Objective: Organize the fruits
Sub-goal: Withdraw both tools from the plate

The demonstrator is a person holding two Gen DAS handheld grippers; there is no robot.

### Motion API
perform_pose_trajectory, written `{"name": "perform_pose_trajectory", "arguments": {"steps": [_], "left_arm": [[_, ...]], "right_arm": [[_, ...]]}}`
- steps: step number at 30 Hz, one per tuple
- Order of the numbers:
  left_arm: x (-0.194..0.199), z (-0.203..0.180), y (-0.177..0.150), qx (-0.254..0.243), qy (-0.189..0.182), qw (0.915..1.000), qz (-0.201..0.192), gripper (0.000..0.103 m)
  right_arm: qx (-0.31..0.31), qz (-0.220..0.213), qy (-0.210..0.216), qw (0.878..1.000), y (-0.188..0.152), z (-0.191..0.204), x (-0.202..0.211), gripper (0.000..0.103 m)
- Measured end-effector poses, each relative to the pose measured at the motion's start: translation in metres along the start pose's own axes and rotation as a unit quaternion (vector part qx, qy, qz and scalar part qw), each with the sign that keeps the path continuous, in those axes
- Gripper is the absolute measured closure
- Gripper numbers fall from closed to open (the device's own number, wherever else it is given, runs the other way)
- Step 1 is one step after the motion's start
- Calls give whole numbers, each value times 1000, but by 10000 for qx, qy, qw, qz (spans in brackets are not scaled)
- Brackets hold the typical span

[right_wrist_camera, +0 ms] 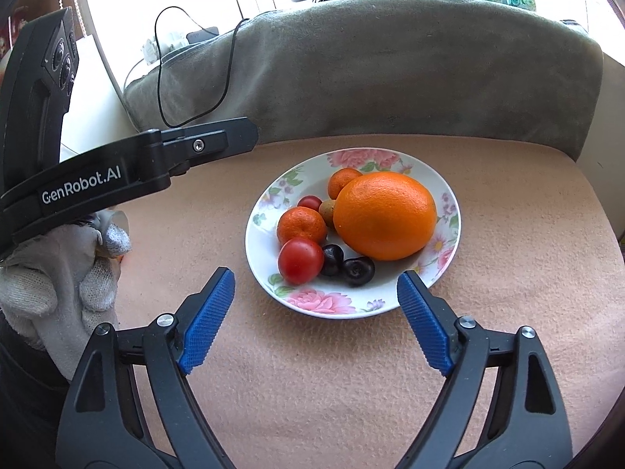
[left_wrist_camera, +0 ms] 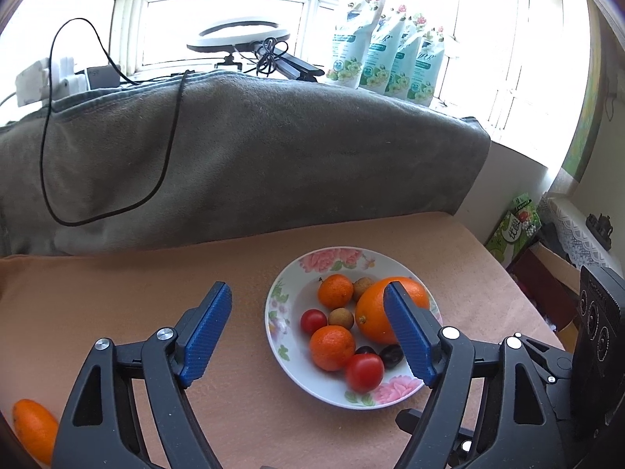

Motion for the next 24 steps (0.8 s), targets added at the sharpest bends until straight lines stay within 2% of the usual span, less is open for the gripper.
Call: {"name": "perform_pose_trajectory", "arguments": {"steps": [10,13,24], "left_arm": [[28,15,0,32,200,9995,-255,23],[39,23,-2,62,281,9990,-335,23],[77,61,-19,217,648,9963,-526,23]], "right_arm": [[179,-38,-214,9996,4,11,3,13],[221,-95,-178,9996,6,16,4,8],[414,-88,-24,9991,16,43,-2,8]]}}
Point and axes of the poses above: each gripper's, at about its wrist camera, not at the fingertips, and x roughly against the way its jaws point, z to its left, y to its top, the point moved 8 cm from there along -x, roughly the way its jaws point, and after that the axes turned 4 degrees about -y, right-handed, at the moved point
